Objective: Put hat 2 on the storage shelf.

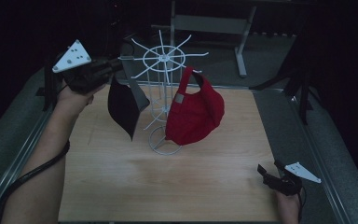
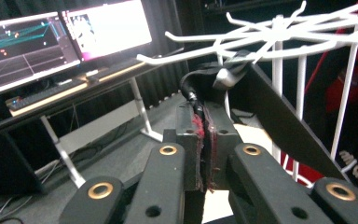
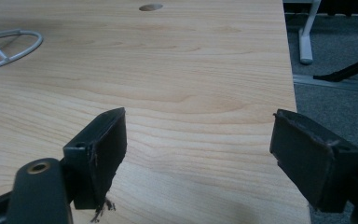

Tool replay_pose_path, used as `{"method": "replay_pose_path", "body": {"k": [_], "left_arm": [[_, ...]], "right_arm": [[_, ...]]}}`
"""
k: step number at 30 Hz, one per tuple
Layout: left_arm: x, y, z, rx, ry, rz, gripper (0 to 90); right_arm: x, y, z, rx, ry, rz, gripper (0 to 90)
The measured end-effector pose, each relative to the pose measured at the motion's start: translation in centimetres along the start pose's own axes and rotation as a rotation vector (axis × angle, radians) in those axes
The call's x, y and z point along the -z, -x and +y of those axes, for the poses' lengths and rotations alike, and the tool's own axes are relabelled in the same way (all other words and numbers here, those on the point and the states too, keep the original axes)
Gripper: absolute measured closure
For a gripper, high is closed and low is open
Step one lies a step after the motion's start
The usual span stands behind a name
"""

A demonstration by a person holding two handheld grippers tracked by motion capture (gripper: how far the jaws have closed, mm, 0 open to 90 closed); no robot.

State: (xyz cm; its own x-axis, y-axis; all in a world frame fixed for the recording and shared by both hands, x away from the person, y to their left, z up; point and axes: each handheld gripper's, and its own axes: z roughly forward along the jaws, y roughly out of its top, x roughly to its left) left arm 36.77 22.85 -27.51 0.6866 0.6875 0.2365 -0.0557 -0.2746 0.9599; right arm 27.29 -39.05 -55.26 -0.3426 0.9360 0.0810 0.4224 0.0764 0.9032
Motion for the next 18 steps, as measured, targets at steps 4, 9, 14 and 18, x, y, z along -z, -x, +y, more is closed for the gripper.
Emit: {"method": "replay_pose_path", "body": {"k": [4,9,14,18], "left_arm": [[0.1,0.3,-0.2,0.001,-0.014,-0.013,76.7],[1.1,0.6,-0.5,0.013,0.004,-0.017,68.0],[2.0,0.6,-0.6,0.037,0.038,-0.016,66.1],[3.0,0.8,-1.2,0.043,0.041,-0.026,66.1]], "right_arm": [[0.0,0.0,0.0,0.001,0.0,0.0,18.3],[0.0,0.0,0.0,0.0,0.001,0.001,18.3],[0.0,0.0,0.0,0.002,0.001,0.0,18.3],[0.0,0.0,0.0,0.003,-0.001,0.0,18.3]]}}
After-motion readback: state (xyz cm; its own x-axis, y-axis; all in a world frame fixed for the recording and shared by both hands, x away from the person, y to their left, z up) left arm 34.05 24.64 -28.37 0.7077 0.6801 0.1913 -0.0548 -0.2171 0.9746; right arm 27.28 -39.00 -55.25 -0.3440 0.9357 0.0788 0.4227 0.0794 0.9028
